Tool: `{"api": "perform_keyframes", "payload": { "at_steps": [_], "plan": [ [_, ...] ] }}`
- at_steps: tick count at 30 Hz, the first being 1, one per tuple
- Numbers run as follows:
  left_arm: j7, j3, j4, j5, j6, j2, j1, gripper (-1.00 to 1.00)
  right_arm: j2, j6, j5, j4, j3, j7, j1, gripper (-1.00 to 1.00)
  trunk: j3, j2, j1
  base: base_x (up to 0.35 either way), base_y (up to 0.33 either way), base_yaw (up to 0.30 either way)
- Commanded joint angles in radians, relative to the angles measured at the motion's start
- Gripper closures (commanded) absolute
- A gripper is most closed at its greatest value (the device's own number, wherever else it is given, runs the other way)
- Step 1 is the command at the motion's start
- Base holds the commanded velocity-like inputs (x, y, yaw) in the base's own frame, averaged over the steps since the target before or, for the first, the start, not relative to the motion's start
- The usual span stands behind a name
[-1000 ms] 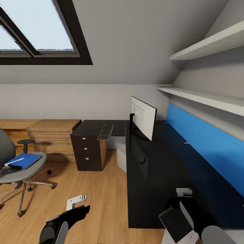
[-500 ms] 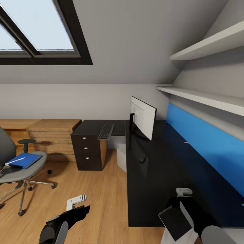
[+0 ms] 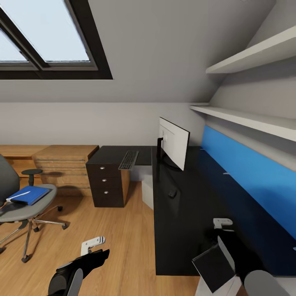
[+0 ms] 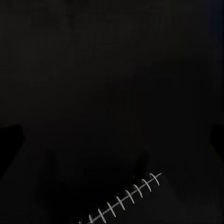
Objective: In the bedroom, organize the workspace by keeping the computer under the desk, ensuring the monitor is on the desk, placing the keyboard on the desk next to the monitor, placing the mouse on the desk next to the keyboard, moving the folder from the swivel chair onto the desk next to the mouse, stacking the notebook on top of the folder with the pen on top of the notebook, and positioning the swivel chair next to the desk.
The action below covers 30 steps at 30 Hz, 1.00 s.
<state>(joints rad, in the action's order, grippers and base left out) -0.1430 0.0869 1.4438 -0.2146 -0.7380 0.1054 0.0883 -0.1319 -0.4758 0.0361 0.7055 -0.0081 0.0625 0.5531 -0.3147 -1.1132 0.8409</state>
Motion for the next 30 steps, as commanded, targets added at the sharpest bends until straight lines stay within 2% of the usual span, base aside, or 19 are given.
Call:
{"api": "perform_keyframes", "payload": {
  "at_steps": [1,17,21,24,30],
  "plan": [
    [-0.007,0.001,0.001,-0.011,-0.004,0.001,0.001,-1.00,0.000,-0.006,0.004,0.011,0.000,0.004,0.000,-1.00,0.000,-0.001,0.000,0.000,0.000,0.000],
    [-0.010,0.001,-0.004,-0.011,-0.004,0.000,0.001,-1.00,0.000,-0.007,0.007,0.059,-0.001,0.004,-0.001,-1.00,0.024,-0.001,0.000,0.000,0.000,0.000],
    [-0.010,0.001,-0.005,-0.011,-0.004,0.000,0.001,-1.00,0.001,-0.013,0.007,0.124,-0.001,0.005,-0.005,-1.00,0.030,-0.001,0.000,0.000,0.000,0.000],
    [-0.010,0.001,-0.005,-0.011,-0.003,0.000,0.001,-1.00,0.003,-0.054,0.008,0.194,-0.002,0.005,-0.017,-1.00,0.033,-0.001,0.000,-0.078,0.000,0.000],
    [-0.010,0.001,-0.005,-0.011,-0.003,0.000,0.001,-1.00,0.003,-0.111,0.009,0.231,-0.005,0.005,-0.029,-1.00,0.035,-0.001,0.000,-0.257,0.000,0.000]
  ]
}}
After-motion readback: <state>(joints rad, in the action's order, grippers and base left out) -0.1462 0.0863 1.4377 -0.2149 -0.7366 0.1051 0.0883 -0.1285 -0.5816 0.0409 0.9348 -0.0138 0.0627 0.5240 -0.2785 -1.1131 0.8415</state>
